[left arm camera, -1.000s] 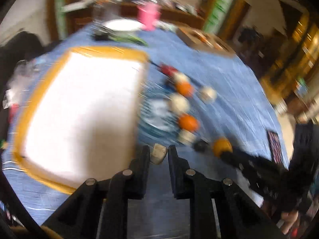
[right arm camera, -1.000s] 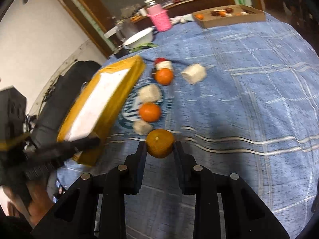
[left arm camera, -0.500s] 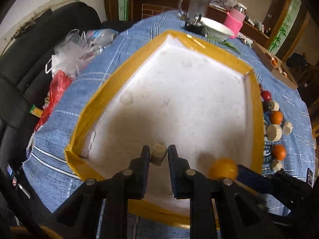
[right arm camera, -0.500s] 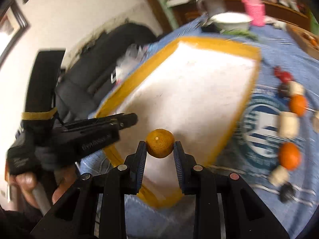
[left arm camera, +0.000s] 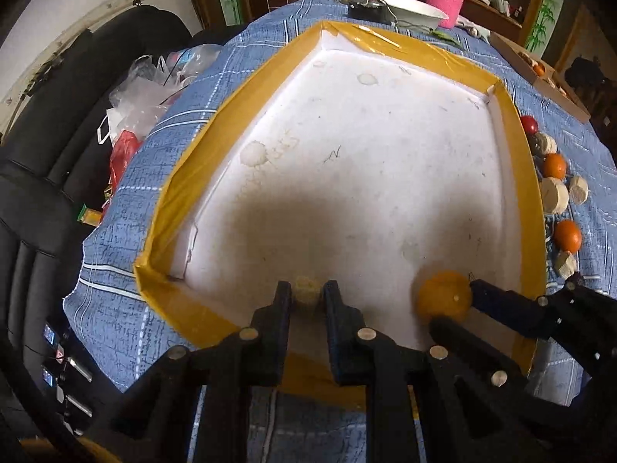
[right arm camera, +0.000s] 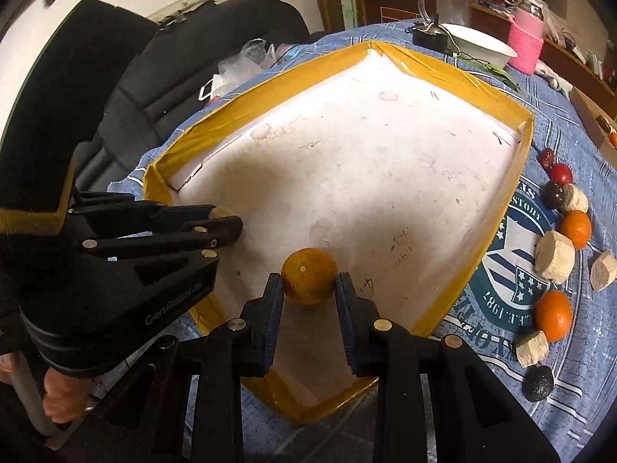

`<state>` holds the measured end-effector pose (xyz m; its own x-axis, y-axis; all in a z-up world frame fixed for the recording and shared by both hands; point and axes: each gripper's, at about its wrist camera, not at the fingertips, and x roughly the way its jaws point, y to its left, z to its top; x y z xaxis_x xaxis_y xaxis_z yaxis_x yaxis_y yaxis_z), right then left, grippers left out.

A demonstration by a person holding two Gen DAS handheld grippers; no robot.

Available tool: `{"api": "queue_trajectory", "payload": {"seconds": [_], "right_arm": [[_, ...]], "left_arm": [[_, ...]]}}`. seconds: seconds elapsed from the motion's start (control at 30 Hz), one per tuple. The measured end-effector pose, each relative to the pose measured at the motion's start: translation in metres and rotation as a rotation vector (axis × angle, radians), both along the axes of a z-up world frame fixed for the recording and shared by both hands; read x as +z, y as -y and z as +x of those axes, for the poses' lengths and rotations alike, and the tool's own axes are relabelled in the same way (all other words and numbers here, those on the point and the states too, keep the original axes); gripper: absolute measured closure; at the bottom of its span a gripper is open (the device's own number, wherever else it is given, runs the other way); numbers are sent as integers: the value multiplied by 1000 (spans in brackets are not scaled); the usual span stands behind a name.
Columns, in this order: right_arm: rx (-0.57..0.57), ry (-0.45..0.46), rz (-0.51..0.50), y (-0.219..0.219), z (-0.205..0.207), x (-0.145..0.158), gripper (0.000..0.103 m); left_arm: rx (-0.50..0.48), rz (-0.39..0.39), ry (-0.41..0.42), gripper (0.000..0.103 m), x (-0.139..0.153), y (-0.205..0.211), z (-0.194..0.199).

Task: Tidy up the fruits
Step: 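Carry both pieces over the yellow-rimmed tray and open both tools to drop them, then grasp a small cream piece with the left tool while the right tool grasps a dark round fruit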

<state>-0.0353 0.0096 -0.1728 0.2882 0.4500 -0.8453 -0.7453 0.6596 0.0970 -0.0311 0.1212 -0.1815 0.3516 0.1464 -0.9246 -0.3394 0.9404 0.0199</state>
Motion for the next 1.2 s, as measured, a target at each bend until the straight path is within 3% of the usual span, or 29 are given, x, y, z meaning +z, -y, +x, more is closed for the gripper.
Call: {"api": "queue_trajectory", "payload": {"seconds": [0.07,0.13,0.2,0.27,0.4,0.57,0.7,1.03,1.2], "right_arm": [[8,-1,13,-1,2,-1,76],[3,-14,41,2,3,0,76],[-6,-13,89,11,-2,8,67],[-34,8,142,27,-6,21,51],[-83,-29,283,73,-11,45,48],[-238,-23,368,140,-11,59,45],[-420,1,359,187,-7,55,40],[-540,-58,374,239,-3,39,46],[-579,-61,351,250,0,32,52]], "left_arm": [[2,-61,20,84,-1,-5,2],[15,-89,33,77,-2,-9,3],[20,-98,54,57,5,-11,-1],[39,-101,125,41,18,-14,-10],[42,-61,233,39,42,-6,-26],[-77,-68,336,32,67,36,-33],[-232,-94,309,31,64,82,-19],[-388,-122,202,33,40,150,22],[-431,-98,122,53,19,174,42]]}}
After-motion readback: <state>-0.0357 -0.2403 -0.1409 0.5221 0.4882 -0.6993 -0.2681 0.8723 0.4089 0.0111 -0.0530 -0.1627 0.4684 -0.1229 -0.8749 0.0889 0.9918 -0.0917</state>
